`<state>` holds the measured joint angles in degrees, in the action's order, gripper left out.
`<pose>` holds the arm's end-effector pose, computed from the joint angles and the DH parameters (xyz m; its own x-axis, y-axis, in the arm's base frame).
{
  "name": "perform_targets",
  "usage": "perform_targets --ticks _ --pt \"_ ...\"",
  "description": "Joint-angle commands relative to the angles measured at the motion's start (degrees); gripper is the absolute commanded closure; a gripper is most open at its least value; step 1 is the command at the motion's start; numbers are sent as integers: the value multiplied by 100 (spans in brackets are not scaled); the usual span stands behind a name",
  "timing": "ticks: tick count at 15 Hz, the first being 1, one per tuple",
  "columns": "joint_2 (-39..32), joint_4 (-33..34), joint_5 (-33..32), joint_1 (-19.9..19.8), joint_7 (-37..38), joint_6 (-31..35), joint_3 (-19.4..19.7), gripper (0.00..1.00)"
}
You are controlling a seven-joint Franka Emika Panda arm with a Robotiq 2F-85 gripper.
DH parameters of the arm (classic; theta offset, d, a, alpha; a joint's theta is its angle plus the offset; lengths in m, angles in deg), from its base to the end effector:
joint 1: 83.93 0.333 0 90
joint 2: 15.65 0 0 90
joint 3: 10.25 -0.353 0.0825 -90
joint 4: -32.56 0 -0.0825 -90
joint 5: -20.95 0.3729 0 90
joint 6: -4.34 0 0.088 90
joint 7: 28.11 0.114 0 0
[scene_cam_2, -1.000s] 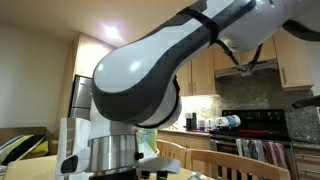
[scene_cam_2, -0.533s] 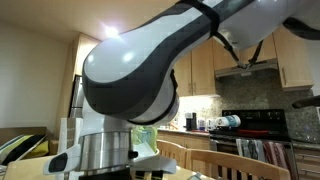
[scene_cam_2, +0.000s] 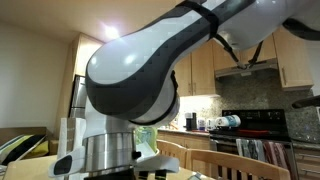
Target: Slide the wooden bowl forward then unfold the towel
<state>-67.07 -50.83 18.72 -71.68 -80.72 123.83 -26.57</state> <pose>0.6407 0.3042 0.1690 0.2073 0.9782 0.0100 0.9329 -0.1946 -0.3032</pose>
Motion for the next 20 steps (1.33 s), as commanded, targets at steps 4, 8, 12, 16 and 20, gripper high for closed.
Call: perform_targets --ticks 4,8,12,16,20 --pt "-30 -24 -20 -133 33 -7 10 0" --pt "-61 -21 -52 -94 -10 -48 -7 0" --pt "-154 3 -15 -101 -338 -299 -169 0" --pt "-213 8 20 -93 -499 -441 -263 0" --pt "-221 14 36 -96 -636 -550 -295 0"
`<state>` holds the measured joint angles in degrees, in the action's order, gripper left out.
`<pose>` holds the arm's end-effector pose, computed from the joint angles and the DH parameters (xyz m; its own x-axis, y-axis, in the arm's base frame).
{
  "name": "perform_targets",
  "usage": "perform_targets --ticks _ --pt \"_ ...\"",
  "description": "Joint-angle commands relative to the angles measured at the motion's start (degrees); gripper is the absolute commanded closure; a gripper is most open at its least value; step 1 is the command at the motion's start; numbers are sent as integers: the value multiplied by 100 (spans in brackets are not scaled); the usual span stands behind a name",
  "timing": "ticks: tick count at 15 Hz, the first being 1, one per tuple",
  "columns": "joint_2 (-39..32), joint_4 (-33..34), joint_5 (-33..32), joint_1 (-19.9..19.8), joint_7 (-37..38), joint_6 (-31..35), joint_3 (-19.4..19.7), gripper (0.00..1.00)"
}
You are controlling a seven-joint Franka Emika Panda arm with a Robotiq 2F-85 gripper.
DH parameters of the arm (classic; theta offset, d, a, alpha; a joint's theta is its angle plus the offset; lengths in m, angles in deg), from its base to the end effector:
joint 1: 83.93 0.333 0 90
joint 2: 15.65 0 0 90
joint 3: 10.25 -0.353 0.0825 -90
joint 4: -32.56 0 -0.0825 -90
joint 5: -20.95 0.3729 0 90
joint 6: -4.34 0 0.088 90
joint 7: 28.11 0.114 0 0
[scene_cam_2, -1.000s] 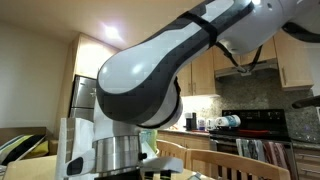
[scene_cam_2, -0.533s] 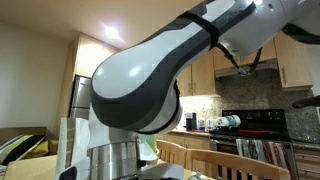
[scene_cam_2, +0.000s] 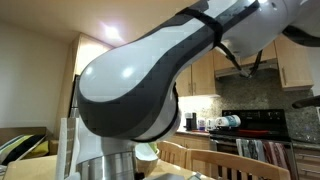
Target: Slide the wooden bowl forward then unfold the towel
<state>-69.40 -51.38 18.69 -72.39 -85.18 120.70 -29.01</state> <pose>0.6179 0.3141 0.1410 0.1093 0.9938 0.0197 0.9128 -0.0925 -0.3979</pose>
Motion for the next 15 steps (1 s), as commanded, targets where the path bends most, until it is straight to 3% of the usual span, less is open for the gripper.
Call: perform_targets --ticks 1,5,6,8,15 --pt "15 70 25 -5 -182 -256 -37 0" --pt "48 1 -16 61 -207 -235 -19 0" --pt "46 -9 -22 76 -221 -218 -26 25" --pt "46 -13 -38 111 -220 -202 -18 34" --pt "66 -38 -63 191 -245 -230 -27 88"
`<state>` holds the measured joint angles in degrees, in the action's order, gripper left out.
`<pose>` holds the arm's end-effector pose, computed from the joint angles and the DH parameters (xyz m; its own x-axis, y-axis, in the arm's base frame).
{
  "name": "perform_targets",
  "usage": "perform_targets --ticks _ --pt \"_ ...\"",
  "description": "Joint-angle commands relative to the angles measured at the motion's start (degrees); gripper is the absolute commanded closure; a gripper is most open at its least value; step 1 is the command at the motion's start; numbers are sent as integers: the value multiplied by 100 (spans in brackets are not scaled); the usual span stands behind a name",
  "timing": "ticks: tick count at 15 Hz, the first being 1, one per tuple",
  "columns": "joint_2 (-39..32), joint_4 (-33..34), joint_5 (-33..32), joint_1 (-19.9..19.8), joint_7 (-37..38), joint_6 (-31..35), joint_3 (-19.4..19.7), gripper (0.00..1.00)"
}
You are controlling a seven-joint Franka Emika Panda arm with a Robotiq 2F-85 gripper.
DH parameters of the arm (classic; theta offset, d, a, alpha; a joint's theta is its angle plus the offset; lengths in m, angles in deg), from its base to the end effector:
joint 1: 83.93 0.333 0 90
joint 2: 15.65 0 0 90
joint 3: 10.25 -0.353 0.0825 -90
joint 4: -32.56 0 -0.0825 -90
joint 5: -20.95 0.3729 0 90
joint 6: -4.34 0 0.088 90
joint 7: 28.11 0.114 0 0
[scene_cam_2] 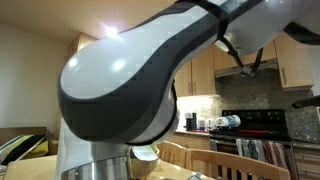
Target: Slide the wooden bowl forward then unfold the towel
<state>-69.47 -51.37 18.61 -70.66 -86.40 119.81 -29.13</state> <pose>0.6056 0.3328 0.1399 0.0544 0.9983 0.0213 0.9111 -0.0409 -0.4102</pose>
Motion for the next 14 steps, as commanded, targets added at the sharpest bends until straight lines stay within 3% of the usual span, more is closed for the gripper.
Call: perform_targets --ticks 1,10,14 --pt "73 -46 -53 22 -145 -154 -25 97" --pt "95 -131 65 -32 -1398 -869 -289 99" --pt "65 -78 110 -13 -1620 -1123 -264 99"
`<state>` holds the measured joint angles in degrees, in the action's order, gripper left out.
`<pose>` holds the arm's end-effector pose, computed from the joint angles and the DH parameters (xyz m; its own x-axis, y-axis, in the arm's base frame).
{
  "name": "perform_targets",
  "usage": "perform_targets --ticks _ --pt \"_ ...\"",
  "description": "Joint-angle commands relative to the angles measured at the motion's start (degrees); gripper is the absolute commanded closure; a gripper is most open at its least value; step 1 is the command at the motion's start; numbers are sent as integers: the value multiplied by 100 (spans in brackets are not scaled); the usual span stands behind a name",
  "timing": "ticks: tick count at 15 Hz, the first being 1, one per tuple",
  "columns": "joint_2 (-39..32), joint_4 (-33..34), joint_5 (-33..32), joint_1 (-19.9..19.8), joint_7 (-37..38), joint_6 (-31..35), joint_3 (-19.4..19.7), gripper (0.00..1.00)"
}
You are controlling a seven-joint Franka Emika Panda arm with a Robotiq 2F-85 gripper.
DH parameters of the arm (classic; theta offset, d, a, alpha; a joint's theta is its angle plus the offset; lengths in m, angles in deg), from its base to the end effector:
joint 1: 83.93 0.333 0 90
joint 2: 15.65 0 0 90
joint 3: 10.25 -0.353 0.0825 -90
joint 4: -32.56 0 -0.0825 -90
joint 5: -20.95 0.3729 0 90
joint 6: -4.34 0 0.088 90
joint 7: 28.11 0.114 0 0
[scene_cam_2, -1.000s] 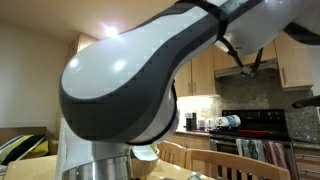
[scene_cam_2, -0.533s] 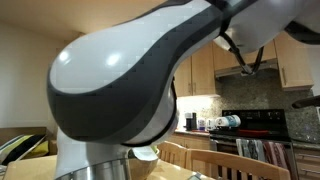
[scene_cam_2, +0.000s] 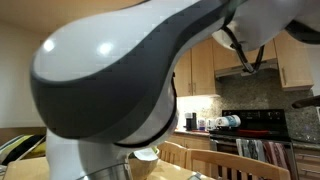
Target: Slide the wooden bowl forward then unfold the towel
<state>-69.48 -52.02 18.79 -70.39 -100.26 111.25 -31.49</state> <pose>0.5708 0.3471 0.1378 -0.2143 0.9705 0.1109 0.8145 0.2402 -0.5281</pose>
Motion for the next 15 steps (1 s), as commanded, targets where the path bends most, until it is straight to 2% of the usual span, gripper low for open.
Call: perform_targets --ticks 1,8,15 --pt "64 -6 94 -35 -291 -306 -19 99" --pt "42 25 178 -24 -703 -615 -51 99" --pt "79 -7 182 41 -814 -671 -81 99"
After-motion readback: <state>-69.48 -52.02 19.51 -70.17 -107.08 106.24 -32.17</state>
